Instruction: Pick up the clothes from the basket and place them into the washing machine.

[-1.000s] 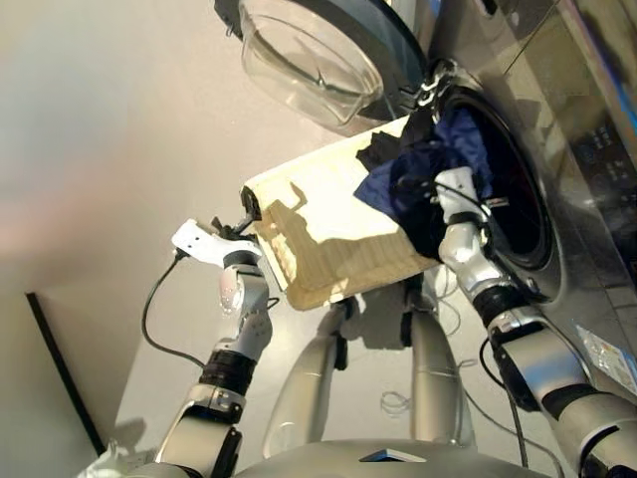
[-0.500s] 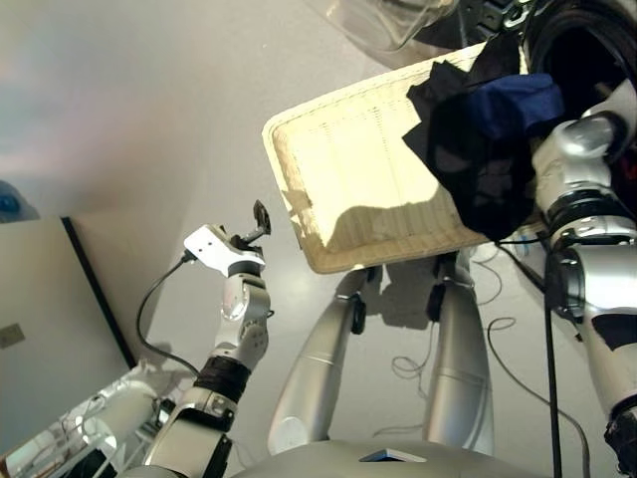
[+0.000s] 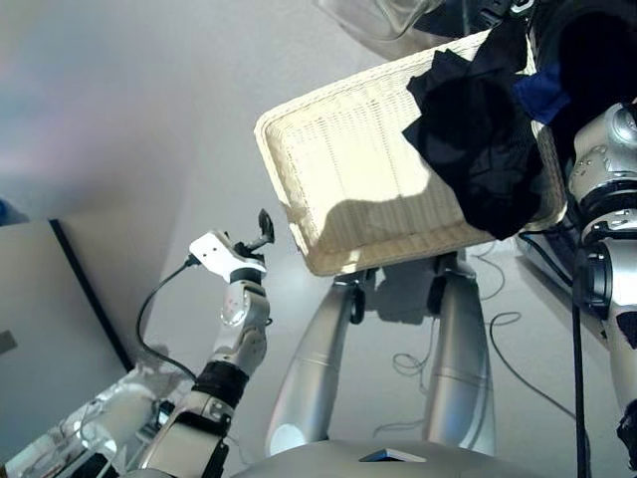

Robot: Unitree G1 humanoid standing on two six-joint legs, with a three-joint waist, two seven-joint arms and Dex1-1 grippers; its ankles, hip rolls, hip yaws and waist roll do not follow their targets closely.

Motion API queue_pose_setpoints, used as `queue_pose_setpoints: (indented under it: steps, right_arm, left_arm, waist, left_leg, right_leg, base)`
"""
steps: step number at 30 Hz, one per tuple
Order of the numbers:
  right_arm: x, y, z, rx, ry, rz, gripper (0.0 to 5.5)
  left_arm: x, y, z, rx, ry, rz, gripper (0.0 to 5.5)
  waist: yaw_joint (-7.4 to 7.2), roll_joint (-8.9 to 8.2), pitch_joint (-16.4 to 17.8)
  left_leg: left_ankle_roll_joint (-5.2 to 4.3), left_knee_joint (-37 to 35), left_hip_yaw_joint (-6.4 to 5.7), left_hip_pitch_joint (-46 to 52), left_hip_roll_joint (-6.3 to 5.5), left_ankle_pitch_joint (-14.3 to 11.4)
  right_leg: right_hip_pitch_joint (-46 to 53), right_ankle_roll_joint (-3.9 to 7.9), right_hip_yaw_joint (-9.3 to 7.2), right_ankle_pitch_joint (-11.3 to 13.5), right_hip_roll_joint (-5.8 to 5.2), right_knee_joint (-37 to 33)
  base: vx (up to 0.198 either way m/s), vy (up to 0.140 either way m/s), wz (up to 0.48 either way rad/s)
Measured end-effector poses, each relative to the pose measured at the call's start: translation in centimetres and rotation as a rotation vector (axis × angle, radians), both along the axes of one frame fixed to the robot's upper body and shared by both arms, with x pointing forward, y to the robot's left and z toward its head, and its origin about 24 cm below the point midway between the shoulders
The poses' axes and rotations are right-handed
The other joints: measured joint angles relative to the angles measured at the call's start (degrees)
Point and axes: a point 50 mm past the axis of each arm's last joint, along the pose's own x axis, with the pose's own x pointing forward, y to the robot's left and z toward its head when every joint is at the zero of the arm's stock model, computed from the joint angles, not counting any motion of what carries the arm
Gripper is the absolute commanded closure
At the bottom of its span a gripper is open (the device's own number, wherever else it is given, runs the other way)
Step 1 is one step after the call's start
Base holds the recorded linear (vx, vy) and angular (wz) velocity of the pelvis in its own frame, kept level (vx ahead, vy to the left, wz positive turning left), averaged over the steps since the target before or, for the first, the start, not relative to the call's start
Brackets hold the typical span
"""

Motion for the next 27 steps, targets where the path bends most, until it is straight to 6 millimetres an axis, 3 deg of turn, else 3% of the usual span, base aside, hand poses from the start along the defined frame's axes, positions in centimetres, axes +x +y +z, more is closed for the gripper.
queue_pose_setpoints:
  steps: [2, 3, 7, 11, 14, 17, 23, 27]
  right_arm:
    - [0.5, 1.1, -2.2, -0.063, 0.066, 0.124, 0.00]
    - [0.9, 2.1, -3.6, -0.065, 0.102, 0.190, 0.00]
    - [1.5, 5.4, -7.9, -0.144, 0.244, 0.399, 0.00]
    - [1.9, 8.4, -9.9, -0.213, 0.334, 0.560, 0.00]
    - [2.0, 11.0, -11.5, -0.271, 0.396, 0.676, 0.00]
    - [1.8, 12.6, -12.9, -0.255, 0.424, 0.744, 0.00]
    - [1.0, 12.7, -16.5, -0.200, 0.594, 0.734, 0.00]
    - [0.7, 12.2, -17.2, -0.157, 0.615, 0.689, 0.00]
  left_arm:
    - [-0.1, 0.7, -0.8, 0.007, 0.032, 0.020, 0.00]
    - [-0.2, 0.8, -1.2, 0.011, 0.046, 0.020, 0.00]
    - [-0.3, 1.2, -1.9, 0.018, 0.074, 0.009, 0.00]
    - [0.0, 1.3, -2.1, 0.017, 0.086, 0.006, 0.00]
    - [0.2, 1.2, -2.2, 0.015, 0.092, 0.005, 0.00]
    - [0.2, 1.1, -2.4, 0.015, 0.099, -0.001, 0.00]
    - [0.1, 1.1, -3.0, 0.020, 0.126, -0.012, 0.00]
    - [0.1, 0.6, -3.3, 0.022, 0.144, -0.033, 0.00]
  waist:
    - [-0.54, -0.32, -0.13]
    - [-0.86, -0.41, -0.15]
    - [-0.97, -1.17, -0.45]
    - [-1.13, -1.28, -0.47]
    - [-0.70, -1.85, -0.52]
    - [-0.74, -1.97, -0.54]
    - [-0.56, -2.36, -0.69]
    - [-0.47, -2.46, -0.77]
  left_leg:
    - [-0.27, -1.37, -0.15, 1.87, 0.26, 0.45]
    - [-0.29, -2.86, -0.19, 3.22, 0.41, 0.79]
    - [-0.74, -7.23, -0.57, 6.64, 0.86, 2.57]
    - [-1.26, -8.33, -2.02, 7.05, 1.41, 3.30]
    - [-1.55, -9.99, -2.30, 8.65, 1.80, 4.05]
    - [-1.62, -12.27, -2.83, 10.28, 1.77, 4.89]
    - [-1.68, -13.87, -3.31, 10.53, 1.77, 5.68]
    - [-1.80, -13.94, -3.28, 9.32, 1.77, 5.86]
  right_leg:
    - [1.81, -0.51, -0.16, 0.78, 0.26, -1.32]
    - [2.95, 0.04, -0.32, 0.58, 0.43, -2.26]
    - [5.66, -0.63, -0.90, 1.48, 0.87, -5.02]
    - [6.89, -0.73, -2.48, 2.05, 1.28, -6.62]
    - [8.36, -1.54, -3.05, 2.63, 1.49, -7.63]
    - [9.53, -1.50, -3.22, 2.60, 1.49, -8.47]
    - [9.38, -1.51, -3.47, 2.60, 1.48, -8.82]
    - [8.00, -1.51, -3.44, 2.60, 1.48, -8.61]
  base:
    - [-0.023, -0.056, -0.113]
    - [-0.030, -0.067, -0.129]
    - [-0.025, -0.062, -0.033]
    - [-0.005, -0.014, 0.013]
    - [-0.090, -0.022, 0.034]
    - [0.000, 0.000, 0.000]
    - [0.000, 0.000, 0.000]
    - [0.000, 0.000, 0.000]
